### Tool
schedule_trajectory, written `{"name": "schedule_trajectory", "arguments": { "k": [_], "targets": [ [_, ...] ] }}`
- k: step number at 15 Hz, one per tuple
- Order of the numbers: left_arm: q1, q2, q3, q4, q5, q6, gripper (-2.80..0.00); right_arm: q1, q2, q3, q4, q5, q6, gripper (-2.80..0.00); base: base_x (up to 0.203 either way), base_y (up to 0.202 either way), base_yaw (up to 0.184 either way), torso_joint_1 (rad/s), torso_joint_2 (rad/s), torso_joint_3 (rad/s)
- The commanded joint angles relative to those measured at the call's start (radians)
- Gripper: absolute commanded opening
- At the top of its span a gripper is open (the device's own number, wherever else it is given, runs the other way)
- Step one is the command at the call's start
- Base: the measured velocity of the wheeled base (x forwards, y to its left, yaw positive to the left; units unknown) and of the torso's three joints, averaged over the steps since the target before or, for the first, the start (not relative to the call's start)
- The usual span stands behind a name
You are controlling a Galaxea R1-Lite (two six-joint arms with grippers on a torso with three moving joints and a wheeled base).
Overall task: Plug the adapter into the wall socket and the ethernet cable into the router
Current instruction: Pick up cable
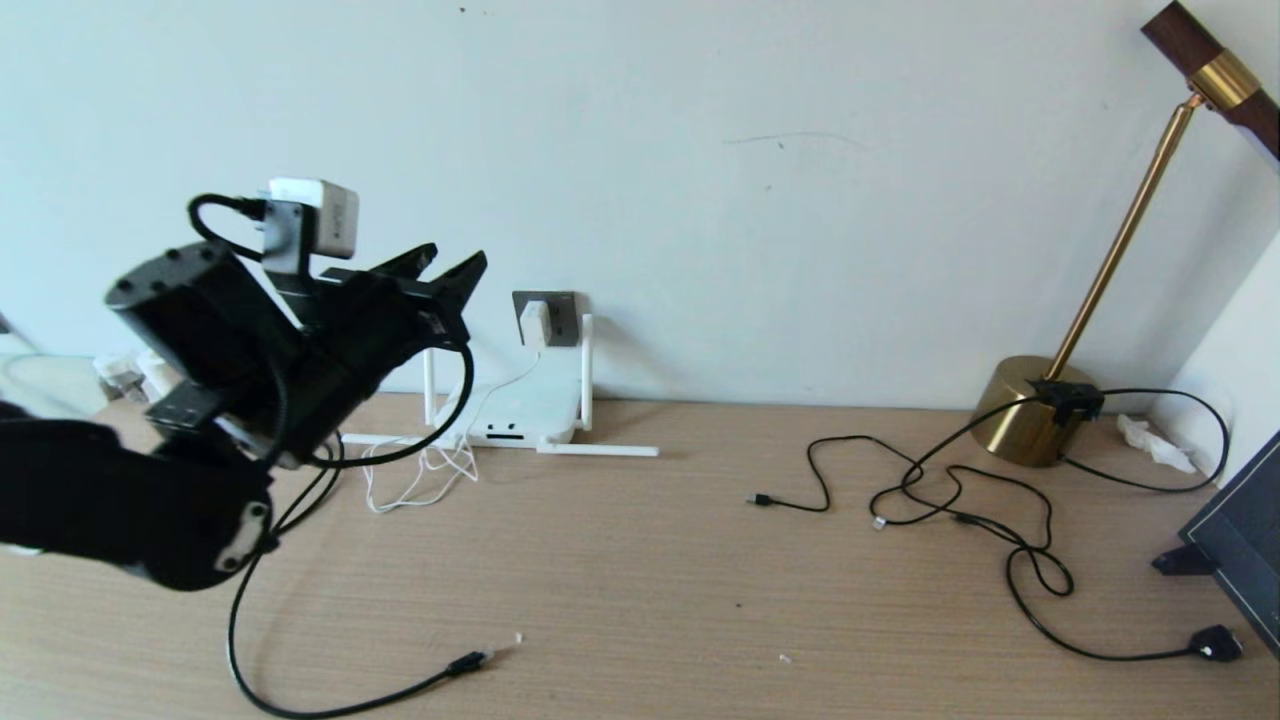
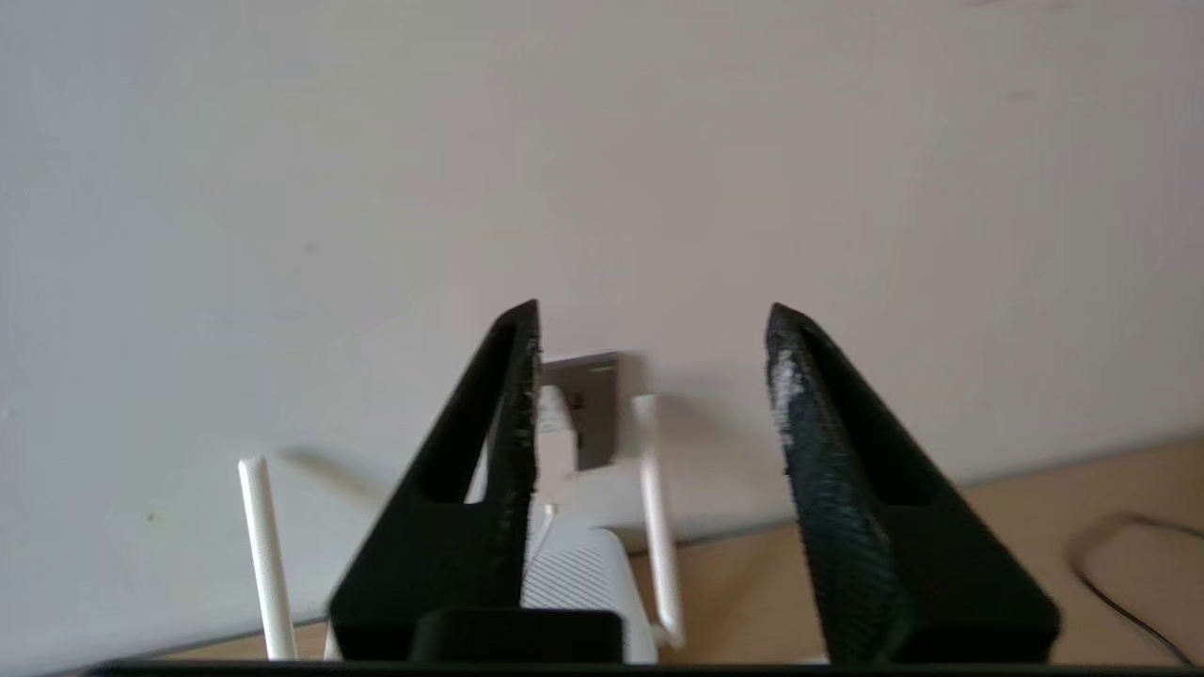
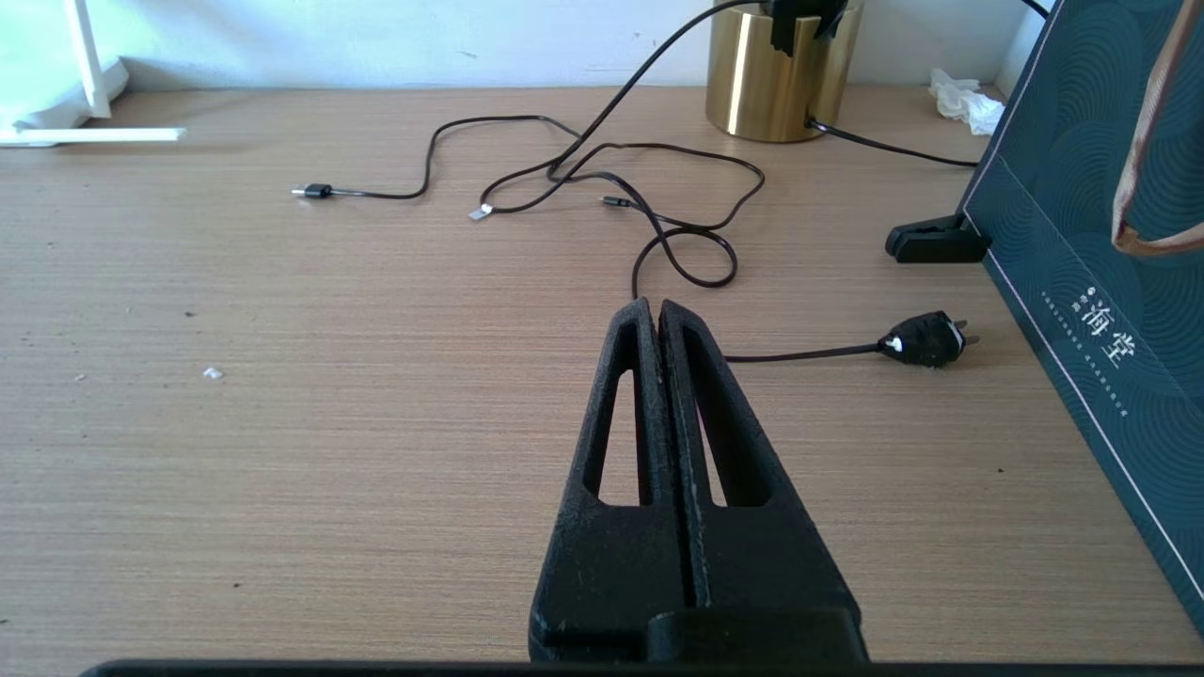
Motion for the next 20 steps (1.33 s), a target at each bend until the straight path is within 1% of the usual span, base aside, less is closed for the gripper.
{"name": "schedule_trajectory", "arguments": {
  "k": [1, 2, 3, 4, 5, 6, 7, 8, 9, 10, 11, 13, 14, 15, 16, 17, 18, 20],
  "targets": [
    [-0.009, -0.275, 0.007, 0.46, -0.098, 0.026, -2.8, 0.0, 0.001, 0.0, -0.001, 0.0, 0.0, -2.8, 0.0, 0.0, 0.0, 0.0, 0.0, 0.0],
    [-0.026, -0.341, 0.007, 0.63, -0.129, 0.053, -2.8, 0.0, 0.001, 0.0, -0.001, 0.0, 0.0, -2.8, 0.0, 0.0, 0.0, 0.0, 0.0, 0.0],
    [-0.056, -0.394, 0.011, 0.776, -0.151, 0.08, -2.8, 0.0, 0.001, 0.0, -0.001, 0.0, 0.0, -2.8, 0.0, 0.0, 0.0, 0.0, 0.0, 0.0],
    [-0.084, -0.444, 0.036, 0.879, -0.164, 0.11, -2.8, 0.0, 0.0, 0.0, -0.001, 0.0, 0.0, -2.8, 0.0, 0.0, 0.0, 0.0, 0.0, 0.0],
    [-0.101, -0.49, 0.088, 0.973, -0.172, 0.16, -2.8, 0.0, 0.0, 0.0, -0.001, 0.001, 0.0, -2.8, 0.0, 0.0, 0.0, 0.0, 0.0, 0.0],
    [-0.116, -0.536, 0.149, 1.061, -0.18, 0.242, -2.8, 0.0, 0.001, 0.0, -0.001, 0.0, 0.0, -2.8, 0.0, 0.0, 0.0, 0.0, 0.0, 0.0],
    [-0.132, -0.578, 0.209, 1.109, -0.193, 0.312, -2.8, 0.0, 0.0, 0.0, -0.001, 0.0, 0.0, -2.8, 0.0, 0.0, 0.0, 0.0, 0.0, 0.0],
    [-0.147, -0.622, 0.267, 1.133, -0.208, 0.357, -2.8, 0.0, 0.001, 0.0, -0.001, 0.0, 0.0, -2.8, 0.0, 0.0, 0.0, 0.0, 0.0, 0.0],
    [-0.161, -0.666, 0.308, 1.148, -0.218, 0.389, -2.8, 0.0, 0.0, 0.0, -0.001, 0.0, 0.0, -2.8, 0.0, 0.0, 0.0, 0.0, 0.0, 0.0],
    [-0.177, -0.706, 0.332, 1.185, -0.224, 0.427, -2.8, 0.0, 0.001, 0.0, -0.001, 0.0, 0.0, -2.8, 0.0, 0.0, 0.0, 0.0, 0.0, 0.0],
    [-0.187, -0.739, 0.338, 1.263, -0.225, 0.473, 0.0, 0.0, 0.0, 0.0, -0.001, 0.0, 0.0, -2.8, 0.0, 0.0, 0.0, 0.0, 0.0, 0.0],
    [-0.194, -0.812, 0.331, 1.408, -0.214, 0.54, 0.0, 0.0, 0.001, 0.0, -0.001, 0.0, 0.0, -2.8, 0.0, 0.0, 0.0, 0.0, 0.0, 0.0],
    [-0.195, -0.841, 0.326, 1.478, -0.2, 0.555, 0.0, 0.0, 0.001, 0.0, -0.001, 0.001, 0.0, -2.8, 0.0, 0.0, 0.0, 0.0, 0.0, 0.0],
    [-0.195, -0.85, 0.327, 1.521, -0.193, 0.577, 0.0, 0.0, 0.001, 0.0, -0.001, 0.0, 0.0, -2.8, 0.0, 0.0, 0.0, 0.0, 0.0, 0.0],
    [-0.195, -0.847, 0.322, 1.566, -0.191, 0.627, 0.0, 0.0, 0.001, 0.0, -0.001, 0.0, 0.0, -2.8, 0.0, 0.0, 0.0, 0.0, 0.0, 0.0],
    [-0.194, -0.83, 0.313, 1.611, -0.182, 0.678, 0.0, 0.0, 0.0, 0.0, -0.001, 0.0, 0.0, -2.8, 0.0, 0.0, 0.0, 0.0, 0.0, 0.0],
    [-0.194, -0.796, 0.31, 1.635, -0.157, 0.699, 0.0, 0.0, 0.0, 0.0, -0.001, 0.0, 0.0, -2.8, 0.0, 0.0, 0.0, 0.0, 0.0, 0.0],
    [-0.192, -0.665, 0.304, 1.64, -0.097, 0.729, 0.0, 0.0, 0.001, 0.0, -0.001, 0.0, 0.0, -2.8, 0.0, 0.0, 0.0, 0.0, 0.0, 0.0]
  ]
}}
